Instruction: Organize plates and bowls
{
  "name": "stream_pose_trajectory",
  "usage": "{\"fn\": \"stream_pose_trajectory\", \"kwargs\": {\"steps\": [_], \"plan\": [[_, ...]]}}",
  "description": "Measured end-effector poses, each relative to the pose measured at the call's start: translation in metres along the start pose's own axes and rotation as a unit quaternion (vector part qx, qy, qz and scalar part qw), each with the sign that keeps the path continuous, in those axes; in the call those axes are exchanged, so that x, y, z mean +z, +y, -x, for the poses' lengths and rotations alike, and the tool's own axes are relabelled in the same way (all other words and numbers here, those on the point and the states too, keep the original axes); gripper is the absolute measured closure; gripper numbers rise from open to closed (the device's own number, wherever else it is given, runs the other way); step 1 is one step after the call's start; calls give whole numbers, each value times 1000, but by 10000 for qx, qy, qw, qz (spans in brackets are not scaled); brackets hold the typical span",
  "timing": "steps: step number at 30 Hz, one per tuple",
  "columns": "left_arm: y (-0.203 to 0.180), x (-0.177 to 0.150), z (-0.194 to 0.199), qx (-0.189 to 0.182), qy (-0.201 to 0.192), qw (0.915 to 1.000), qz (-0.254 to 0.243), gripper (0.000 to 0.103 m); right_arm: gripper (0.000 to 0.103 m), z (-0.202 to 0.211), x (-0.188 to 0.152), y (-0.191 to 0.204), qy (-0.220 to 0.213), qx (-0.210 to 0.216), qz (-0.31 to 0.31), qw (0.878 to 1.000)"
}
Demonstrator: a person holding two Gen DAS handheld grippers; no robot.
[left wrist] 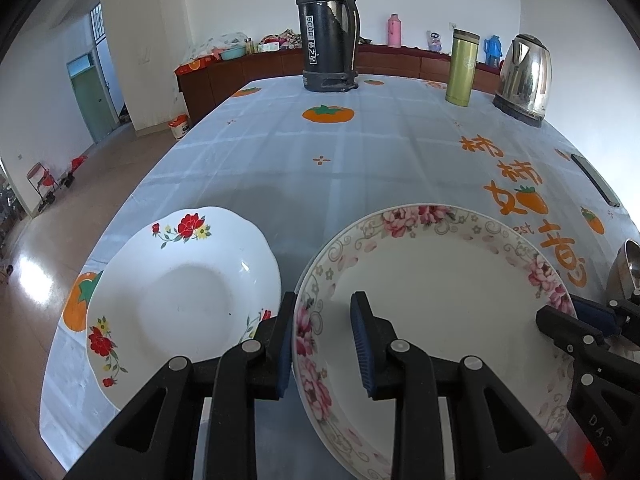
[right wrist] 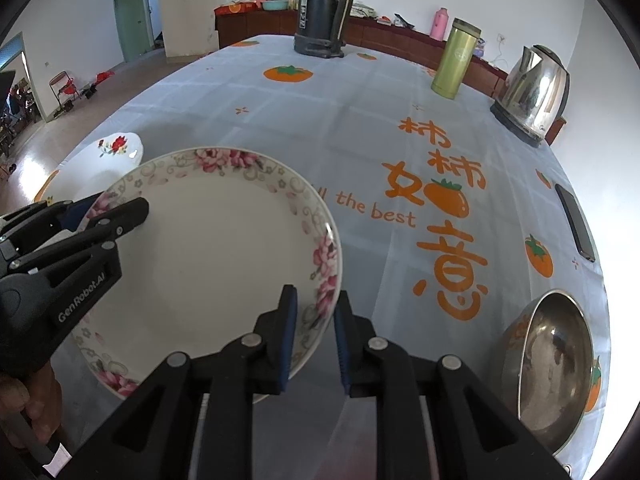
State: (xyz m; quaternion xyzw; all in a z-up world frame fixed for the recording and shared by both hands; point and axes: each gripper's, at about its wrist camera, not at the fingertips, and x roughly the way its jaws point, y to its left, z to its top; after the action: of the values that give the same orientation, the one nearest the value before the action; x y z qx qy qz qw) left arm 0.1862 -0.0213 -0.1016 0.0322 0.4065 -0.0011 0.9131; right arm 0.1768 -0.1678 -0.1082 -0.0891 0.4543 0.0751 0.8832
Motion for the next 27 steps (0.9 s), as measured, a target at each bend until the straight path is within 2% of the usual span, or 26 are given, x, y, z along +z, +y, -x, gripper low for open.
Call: {"fn": "stream_pose_trajectory", "kwargs": {"steps": [13,27], "plan": [[0,0,0,2,-2,10000,-4,74,85,-2,1,2,44,-76,50,9999],[-7,0,-3,221,-69,9996,-156,74,84,-5,1,2,84,-109,81,9999]]}}
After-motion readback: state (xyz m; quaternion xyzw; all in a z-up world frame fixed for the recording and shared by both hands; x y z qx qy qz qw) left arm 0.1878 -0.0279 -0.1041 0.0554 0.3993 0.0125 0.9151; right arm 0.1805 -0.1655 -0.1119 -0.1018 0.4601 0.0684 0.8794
